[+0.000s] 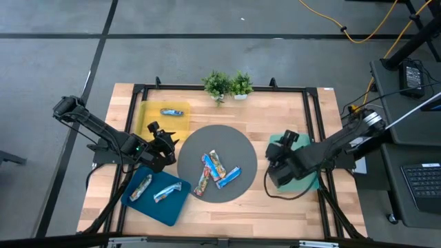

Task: Pick and place Granola Bars by type
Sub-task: Put the blue granola bar into the yellow bin

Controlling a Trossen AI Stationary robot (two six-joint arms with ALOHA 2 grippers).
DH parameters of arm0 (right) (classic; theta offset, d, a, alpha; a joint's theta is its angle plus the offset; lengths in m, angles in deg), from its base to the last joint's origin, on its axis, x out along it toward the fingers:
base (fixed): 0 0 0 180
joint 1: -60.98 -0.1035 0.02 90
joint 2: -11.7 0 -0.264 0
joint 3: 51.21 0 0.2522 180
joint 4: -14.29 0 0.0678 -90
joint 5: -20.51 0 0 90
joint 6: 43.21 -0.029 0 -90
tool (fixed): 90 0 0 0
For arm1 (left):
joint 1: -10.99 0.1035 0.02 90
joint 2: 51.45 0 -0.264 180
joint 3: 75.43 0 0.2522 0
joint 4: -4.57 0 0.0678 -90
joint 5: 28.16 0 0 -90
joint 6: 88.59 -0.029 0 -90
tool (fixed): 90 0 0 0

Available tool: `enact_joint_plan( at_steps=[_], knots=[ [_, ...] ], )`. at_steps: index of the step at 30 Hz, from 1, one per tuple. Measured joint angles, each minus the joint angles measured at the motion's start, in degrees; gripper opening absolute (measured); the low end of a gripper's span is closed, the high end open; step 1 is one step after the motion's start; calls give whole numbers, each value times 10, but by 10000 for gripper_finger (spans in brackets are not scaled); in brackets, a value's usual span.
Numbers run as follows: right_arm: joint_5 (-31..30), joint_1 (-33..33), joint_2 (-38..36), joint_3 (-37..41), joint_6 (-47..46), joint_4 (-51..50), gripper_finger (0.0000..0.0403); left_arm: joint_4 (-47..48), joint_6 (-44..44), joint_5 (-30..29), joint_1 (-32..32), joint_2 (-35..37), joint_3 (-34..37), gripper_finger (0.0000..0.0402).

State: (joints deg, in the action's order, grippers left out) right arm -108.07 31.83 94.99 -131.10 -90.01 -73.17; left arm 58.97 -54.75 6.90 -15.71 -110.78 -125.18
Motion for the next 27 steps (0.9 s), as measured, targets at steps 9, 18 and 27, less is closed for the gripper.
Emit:
enact_joint_plan(
  at_steps=[9, 18, 27],
  knots=[
    [44, 41, -65, 0, 198, 129, 244, -1, 0, 7, 0, 0, 0, 143],
    [146, 104, -66, 0, 382, 246, 244, -2, 0, 7, 0, 0, 0, 143],
    [228, 137, -66, 0, 479, 299, 244, -1, -1, 11, 0, 0, 0, 143]
  ],
)
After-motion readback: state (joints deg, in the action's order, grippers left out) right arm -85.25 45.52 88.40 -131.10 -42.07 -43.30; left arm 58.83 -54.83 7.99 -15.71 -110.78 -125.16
